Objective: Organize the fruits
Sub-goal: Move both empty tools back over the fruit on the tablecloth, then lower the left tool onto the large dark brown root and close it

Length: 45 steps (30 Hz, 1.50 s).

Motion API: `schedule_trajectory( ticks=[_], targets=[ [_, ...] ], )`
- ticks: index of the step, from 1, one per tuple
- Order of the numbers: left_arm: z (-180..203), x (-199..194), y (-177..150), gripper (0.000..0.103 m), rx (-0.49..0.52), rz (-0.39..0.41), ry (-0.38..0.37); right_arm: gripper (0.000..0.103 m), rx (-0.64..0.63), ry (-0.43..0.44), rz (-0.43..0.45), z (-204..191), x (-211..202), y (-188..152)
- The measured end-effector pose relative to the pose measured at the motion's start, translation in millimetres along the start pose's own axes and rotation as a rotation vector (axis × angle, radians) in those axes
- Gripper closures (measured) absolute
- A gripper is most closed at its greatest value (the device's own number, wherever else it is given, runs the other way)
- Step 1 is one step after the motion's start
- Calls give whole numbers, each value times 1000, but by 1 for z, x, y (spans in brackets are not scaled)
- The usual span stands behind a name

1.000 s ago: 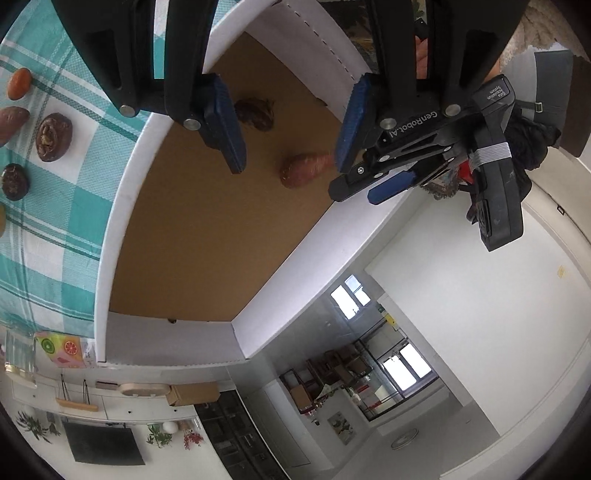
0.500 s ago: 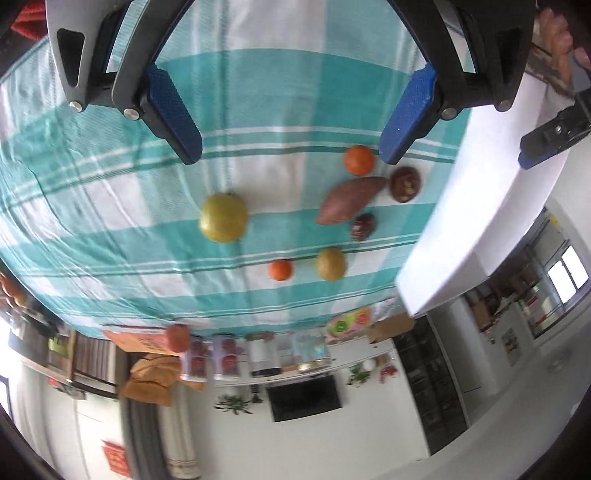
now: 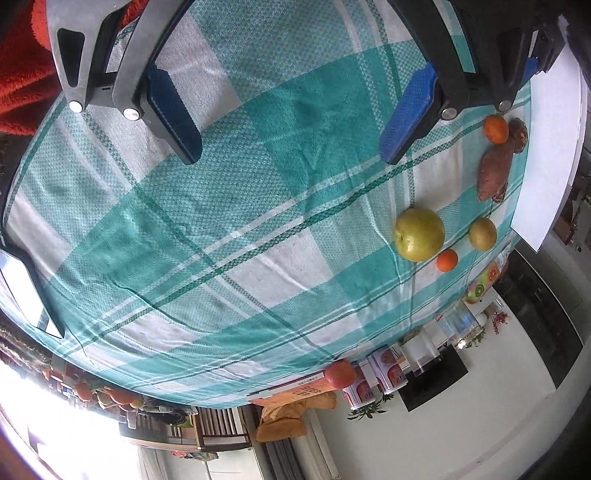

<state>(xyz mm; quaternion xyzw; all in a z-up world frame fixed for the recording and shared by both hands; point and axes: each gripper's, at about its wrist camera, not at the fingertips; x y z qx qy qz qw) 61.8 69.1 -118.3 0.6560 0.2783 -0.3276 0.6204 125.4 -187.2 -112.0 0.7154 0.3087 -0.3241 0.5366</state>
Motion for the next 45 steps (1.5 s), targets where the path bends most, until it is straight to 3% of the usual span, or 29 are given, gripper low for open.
schedule_trajectory(
  ticks=[10,45],
  targets=[
    [0,6,1,10,-8,1,15,0,-56,-33,-20,-11,12,-2],
    [1,6,-1,10,-7,10,17,0,-61,-39,-23,-11,12,-1]
  ],
)
Point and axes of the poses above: each gripper's, at about its wrist camera, not at the fingertips, and x roughly the way its jaws point, z to its right, y to its top, and after that the axes turned 1 degree about y, right-handed
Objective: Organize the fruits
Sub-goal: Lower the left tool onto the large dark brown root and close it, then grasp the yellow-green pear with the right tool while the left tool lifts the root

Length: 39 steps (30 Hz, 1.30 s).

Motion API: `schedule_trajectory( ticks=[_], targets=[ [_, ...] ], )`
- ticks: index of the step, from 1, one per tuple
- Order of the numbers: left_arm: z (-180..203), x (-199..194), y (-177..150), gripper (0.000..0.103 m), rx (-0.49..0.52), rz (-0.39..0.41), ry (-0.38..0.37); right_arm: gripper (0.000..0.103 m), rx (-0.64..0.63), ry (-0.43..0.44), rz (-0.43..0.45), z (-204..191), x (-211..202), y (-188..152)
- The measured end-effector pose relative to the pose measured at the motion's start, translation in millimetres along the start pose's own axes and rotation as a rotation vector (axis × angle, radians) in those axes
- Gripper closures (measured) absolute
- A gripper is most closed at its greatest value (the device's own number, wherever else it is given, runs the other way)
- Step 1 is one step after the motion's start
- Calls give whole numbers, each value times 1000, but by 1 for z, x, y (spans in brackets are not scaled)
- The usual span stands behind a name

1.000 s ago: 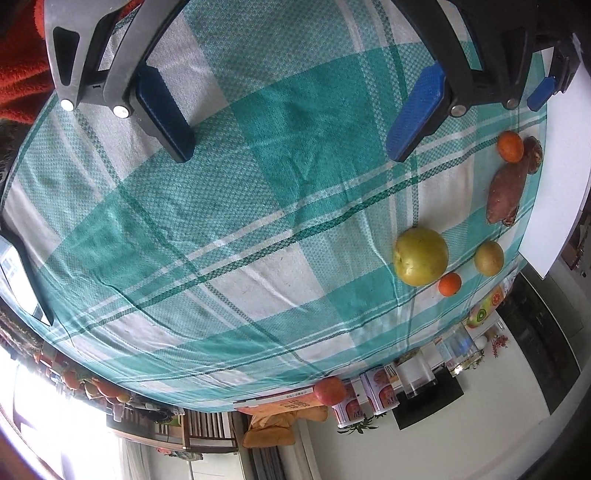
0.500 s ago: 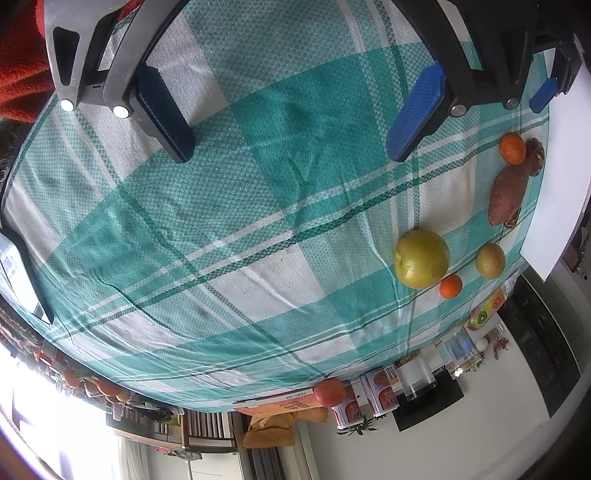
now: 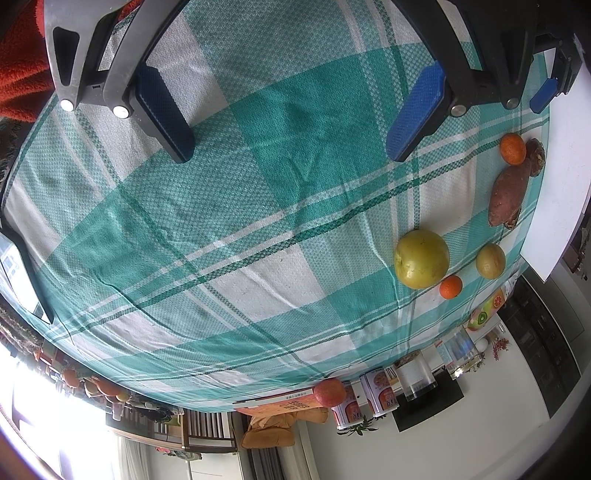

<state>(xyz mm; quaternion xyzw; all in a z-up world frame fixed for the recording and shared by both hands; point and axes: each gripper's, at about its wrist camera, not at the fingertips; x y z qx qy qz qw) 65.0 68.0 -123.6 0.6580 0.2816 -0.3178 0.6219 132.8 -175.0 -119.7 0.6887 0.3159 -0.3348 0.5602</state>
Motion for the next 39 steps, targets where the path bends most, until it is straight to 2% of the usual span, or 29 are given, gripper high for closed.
schedule_trajectory(
  ticks=[5,8,12,15,20,26,29,30,31,35,36,37,39],
  targets=[
    [0,-1,0,10,1,1,-6,0,3,3,1,0,0,0],
    [-2,-4,1,11,-6,-4,-40,0,1,2,1,0,0,-1],
    [-20,-11,4,12,-131,-4,-114,0,1,1,1,0,0,-1],
    [-30,-8,14,14,-195,-12,-78,0,0,0,1,0,0,0],
    [-37,3,26,14,-177,-13,39,0,6,9,3,0,-1,-1],
    [-50,17,41,14,-198,-10,103,0,9,12,5,1,-1,-1],
    [-56,27,45,22,-200,-31,123,0,9,13,5,1,-2,-1],
    [-57,32,45,31,-199,-50,126,0,10,13,5,1,-2,-1],
    [-59,35,45,34,-200,-63,128,0,9,13,5,1,-2,0],
    [-60,35,47,35,-194,-33,127,0,9,12,5,1,-2,0],
    [-61,36,48,39,-193,-29,125,0,8,11,5,1,-2,0],
    [-60,35,48,51,-183,-28,133,0,8,11,5,1,-2,0],
    [-59,33,48,54,-166,-31,137,0,9,13,5,1,-2,0]
  ],
)
Point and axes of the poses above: each gripper's, at about its wrist camera, not at the fingertips, and x roughly the way its jaws point, z to its right, y to its top, and after that the axes turned 1 degree about y, right-handed
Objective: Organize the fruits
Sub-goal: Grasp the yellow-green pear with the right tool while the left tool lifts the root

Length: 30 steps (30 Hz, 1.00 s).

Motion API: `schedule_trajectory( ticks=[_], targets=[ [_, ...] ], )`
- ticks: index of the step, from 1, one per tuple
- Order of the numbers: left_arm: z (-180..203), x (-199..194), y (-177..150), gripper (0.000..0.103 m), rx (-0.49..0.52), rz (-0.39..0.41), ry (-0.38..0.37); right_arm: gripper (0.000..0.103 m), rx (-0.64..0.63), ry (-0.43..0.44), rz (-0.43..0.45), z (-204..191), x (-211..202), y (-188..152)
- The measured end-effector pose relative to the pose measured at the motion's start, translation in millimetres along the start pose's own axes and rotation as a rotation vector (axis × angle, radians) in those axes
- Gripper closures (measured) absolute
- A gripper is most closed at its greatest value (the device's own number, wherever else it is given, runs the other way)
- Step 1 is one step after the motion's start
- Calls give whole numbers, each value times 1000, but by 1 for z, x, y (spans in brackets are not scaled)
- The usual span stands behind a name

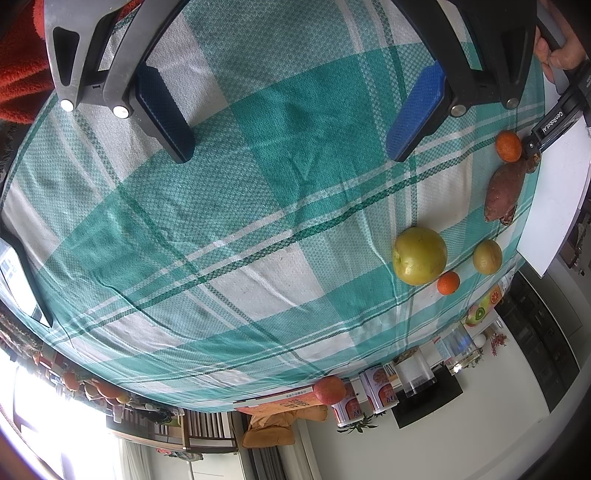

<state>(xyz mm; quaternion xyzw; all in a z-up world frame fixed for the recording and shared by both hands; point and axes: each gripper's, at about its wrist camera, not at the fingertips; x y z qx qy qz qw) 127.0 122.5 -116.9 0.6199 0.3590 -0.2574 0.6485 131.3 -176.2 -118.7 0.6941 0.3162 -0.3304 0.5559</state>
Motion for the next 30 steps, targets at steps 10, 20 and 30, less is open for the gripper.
schedule_trajectory(
  ticks=[10,20,30],
  targets=[
    [11,-35,-38,55,23,-65,-110,0,-1,-1,0,0,0,0],
    [17,-42,-50,54,47,-44,-112,0,-24,259,11,-17,2,24],
    [13,-45,-53,55,13,-50,-151,20,-210,221,-128,-97,70,76]
  ],
)
Point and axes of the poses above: each gripper's, at about its wrist camera, not at the fingertips, and x roughly the way its jaws point, z to its right, y to its top, and after that the axes turned 1 degree about y, right-handed
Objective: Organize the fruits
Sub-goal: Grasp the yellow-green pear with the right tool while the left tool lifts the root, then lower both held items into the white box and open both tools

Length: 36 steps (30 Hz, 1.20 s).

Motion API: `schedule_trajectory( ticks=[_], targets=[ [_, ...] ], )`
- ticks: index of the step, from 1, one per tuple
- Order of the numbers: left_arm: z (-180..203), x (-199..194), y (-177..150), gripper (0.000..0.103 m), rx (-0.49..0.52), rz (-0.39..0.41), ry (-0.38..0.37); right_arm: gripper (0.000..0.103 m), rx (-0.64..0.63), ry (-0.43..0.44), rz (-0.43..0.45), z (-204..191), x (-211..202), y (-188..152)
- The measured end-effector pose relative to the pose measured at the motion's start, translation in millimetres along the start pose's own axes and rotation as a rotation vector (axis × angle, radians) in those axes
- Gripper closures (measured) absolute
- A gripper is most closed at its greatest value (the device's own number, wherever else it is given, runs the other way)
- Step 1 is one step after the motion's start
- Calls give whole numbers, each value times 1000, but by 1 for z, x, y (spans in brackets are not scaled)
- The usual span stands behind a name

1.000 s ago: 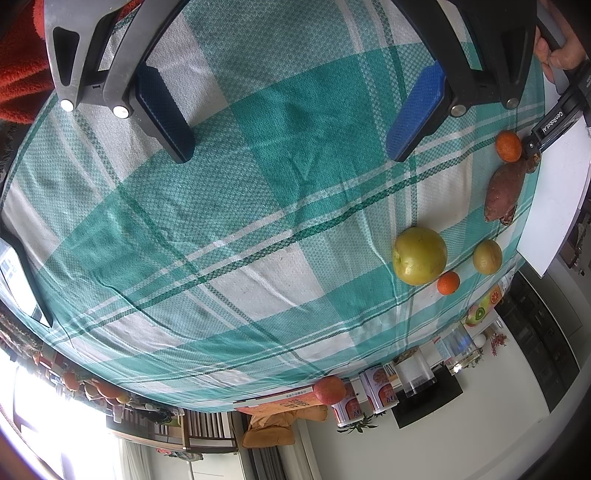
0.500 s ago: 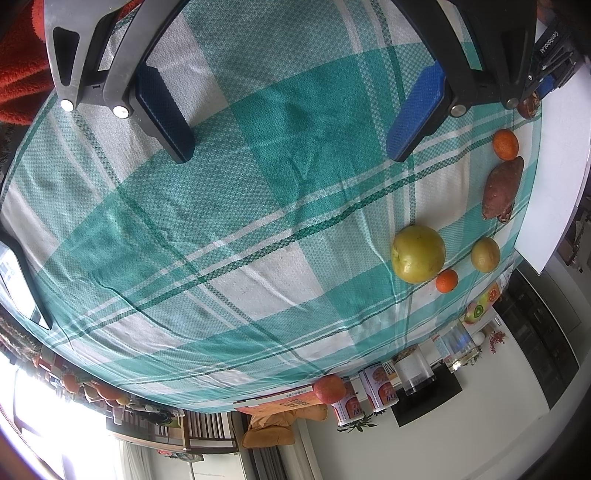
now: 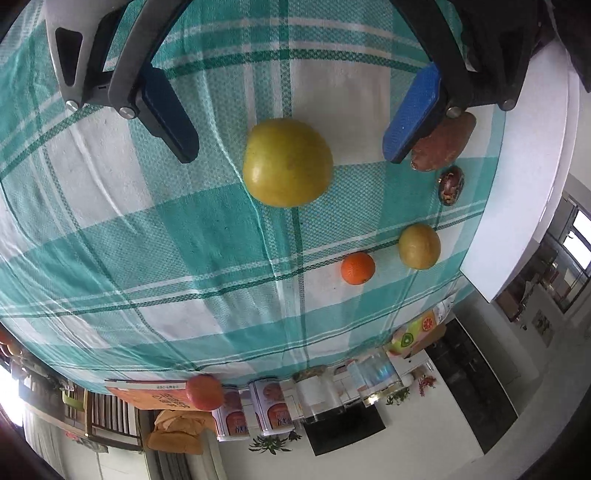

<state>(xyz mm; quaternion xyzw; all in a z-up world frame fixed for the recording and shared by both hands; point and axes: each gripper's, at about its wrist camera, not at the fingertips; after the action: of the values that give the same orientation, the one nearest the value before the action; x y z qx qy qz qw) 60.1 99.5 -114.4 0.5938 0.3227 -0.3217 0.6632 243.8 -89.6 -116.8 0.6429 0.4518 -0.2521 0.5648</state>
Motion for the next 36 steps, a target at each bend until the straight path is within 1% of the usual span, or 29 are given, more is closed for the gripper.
schedule_trajectory(
  ticks=[1,3,4,7,10,13,15,17,19,20,22,24,26,28,30,31,34,36],
  targets=[
    [0,-1,-1,55,-2,-1,-6,53,4,-1,-16,2,4,0],
    [-1,-2,-1,55,-6,-4,-21,52,18,-10,11,6,-3,-5],
    [-1,-3,-2,55,-11,-6,-32,52,35,1,26,10,-9,-8],
    [1,-6,-4,55,-21,-15,-73,52,81,88,60,23,-30,-22],
    [8,-13,-4,55,-31,-29,-140,52,97,163,65,31,-47,-40],
    [14,-28,0,55,-55,-33,-230,52,112,192,44,32,-55,-55],
    [15,-44,5,55,-80,-22,-291,52,116,224,35,25,-61,-58],
    [11,-64,13,55,-104,5,-332,52,95,263,36,8,-68,-57],
    [0,-88,23,55,-127,50,-352,52,51,310,43,-18,-78,-51],
    [-8,-101,27,55,-138,78,-349,52,27,338,45,-34,-83,-49],
    [-28,-125,33,55,-166,139,-326,52,-34,404,42,-72,-91,-44],
    [-54,-146,36,55,-202,193,-275,52,-113,470,30,-116,-99,-45],
    [-84,-161,34,55,-246,232,-199,52,-199,538,4,-162,-103,-50],
    [-117,-167,29,55,-287,259,-97,52,-288,600,-38,-209,-105,-60],
    [-150,-166,20,55,-343,254,7,52,-372,651,-84,-252,-103,-72],
    [-166,-164,13,55,-377,248,41,52,-420,667,-107,-273,-101,-80],
    [-206,-157,-8,55,-472,212,125,52,-558,678,-151,-325,-94,-101],
    [-221,-153,-20,55,-499,191,184,52,-642,671,-181,-351,-87,-115]
  ],
)
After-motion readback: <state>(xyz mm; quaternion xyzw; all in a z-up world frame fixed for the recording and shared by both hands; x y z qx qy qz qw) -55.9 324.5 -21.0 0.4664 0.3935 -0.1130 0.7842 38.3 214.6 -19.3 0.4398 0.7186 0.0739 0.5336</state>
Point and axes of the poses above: each gripper's, at about its wrist camera, not at the fingertips, and x roughly the way its jaws point, z to its right, y to its top, and after that the axes turned 1 degree about y, right-handed
